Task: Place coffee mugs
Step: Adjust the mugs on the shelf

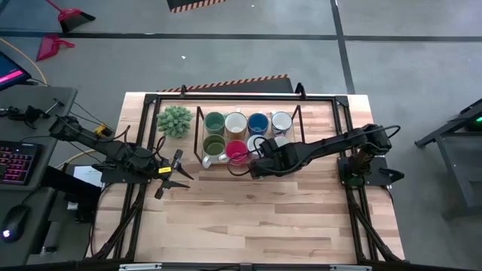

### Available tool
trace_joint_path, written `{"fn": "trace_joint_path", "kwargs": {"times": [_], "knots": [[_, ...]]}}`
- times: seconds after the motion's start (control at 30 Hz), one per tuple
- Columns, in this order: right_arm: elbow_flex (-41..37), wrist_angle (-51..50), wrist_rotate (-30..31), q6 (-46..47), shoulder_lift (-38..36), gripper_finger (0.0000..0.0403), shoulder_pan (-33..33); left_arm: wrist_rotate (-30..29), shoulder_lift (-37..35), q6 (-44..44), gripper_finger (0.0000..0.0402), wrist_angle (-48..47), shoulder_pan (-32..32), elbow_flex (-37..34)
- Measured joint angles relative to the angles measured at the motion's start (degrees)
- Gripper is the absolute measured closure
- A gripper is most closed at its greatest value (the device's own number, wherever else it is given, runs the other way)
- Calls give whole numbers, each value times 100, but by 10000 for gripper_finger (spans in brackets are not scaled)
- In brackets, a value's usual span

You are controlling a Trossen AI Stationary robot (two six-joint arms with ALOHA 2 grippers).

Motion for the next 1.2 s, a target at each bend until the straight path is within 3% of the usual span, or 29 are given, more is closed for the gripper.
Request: {"fn": "trace_joint_path", "kwargs": {"times": [0.5, 0.73, 0.87, 0.97, 1.2], "knots": [[0, 329, -138, -226, 0, 403, 2, 0, 0, -2, 273, 0, 0, 0], [-1, 585, -1418, -653, 0, 403, 7, 0, 0, 0, 273, -1, -1, 0], [-1, 1545, -1864, -1204, 0, 403, 20, 0, 1, 2, 273, -1, -2, 0], [-1, 2523, -1630, -1531, 0, 403, 52, -1, 1, 2, 273, -1, -2, 0], [-1, 3525, -63, -1224, 9, 403, 158, 0, -1, -2, 273, 1, 0, 0]]}}
